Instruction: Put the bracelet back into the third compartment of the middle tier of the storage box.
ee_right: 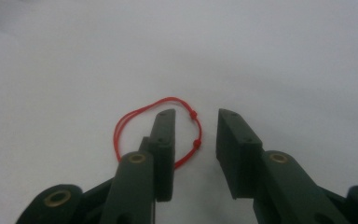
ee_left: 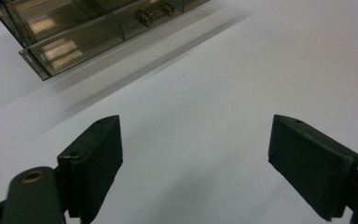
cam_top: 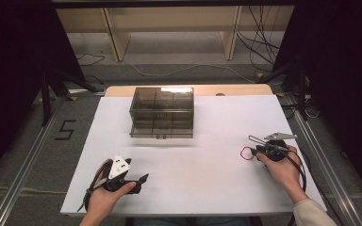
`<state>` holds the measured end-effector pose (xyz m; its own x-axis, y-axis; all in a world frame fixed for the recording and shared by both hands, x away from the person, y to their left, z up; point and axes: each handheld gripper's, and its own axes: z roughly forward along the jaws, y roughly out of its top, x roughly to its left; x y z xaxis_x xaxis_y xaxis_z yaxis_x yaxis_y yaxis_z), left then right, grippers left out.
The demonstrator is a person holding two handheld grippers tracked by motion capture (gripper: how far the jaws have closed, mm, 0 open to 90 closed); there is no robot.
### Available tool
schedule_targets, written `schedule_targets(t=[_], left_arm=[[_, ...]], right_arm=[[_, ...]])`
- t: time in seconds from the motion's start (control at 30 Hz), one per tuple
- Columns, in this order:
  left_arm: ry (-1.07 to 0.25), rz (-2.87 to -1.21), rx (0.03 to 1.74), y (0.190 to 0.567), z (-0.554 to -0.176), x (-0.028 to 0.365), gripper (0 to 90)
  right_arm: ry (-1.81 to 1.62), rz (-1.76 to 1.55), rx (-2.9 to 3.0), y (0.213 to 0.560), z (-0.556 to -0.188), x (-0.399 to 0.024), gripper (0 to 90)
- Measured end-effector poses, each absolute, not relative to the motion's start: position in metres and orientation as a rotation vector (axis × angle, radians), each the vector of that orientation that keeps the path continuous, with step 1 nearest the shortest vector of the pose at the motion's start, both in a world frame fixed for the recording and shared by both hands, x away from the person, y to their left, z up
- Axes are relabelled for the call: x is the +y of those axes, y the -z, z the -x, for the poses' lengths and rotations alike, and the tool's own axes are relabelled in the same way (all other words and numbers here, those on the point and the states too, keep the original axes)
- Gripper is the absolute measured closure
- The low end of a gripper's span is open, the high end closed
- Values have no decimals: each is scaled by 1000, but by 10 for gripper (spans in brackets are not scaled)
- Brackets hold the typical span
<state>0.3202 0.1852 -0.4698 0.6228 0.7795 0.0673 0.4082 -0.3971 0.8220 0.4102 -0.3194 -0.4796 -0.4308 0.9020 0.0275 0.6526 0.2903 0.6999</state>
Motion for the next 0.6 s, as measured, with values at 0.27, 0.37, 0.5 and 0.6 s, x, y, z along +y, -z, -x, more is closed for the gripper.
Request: schedule_targets(t=[0.27, 0.37, 0.5, 0.6], left_arm=[[-575, -2026, 929, 470, -320, 185, 183], [-576, -2026, 928, 470, -320, 185, 184], [-572, -2027, 927, 470, -320, 185, 186], [-574, -2028, 926, 470, -320, 184, 188]], right_arm=[[-866, -1410, 2192, 483, -412, -316, 760], [-860, -1428, 2181, 484, -411, -314, 785], [-857, -1452, 2166, 484, -411, -313, 820], [-856, -1479, 2153, 485, -412, -313, 853]])
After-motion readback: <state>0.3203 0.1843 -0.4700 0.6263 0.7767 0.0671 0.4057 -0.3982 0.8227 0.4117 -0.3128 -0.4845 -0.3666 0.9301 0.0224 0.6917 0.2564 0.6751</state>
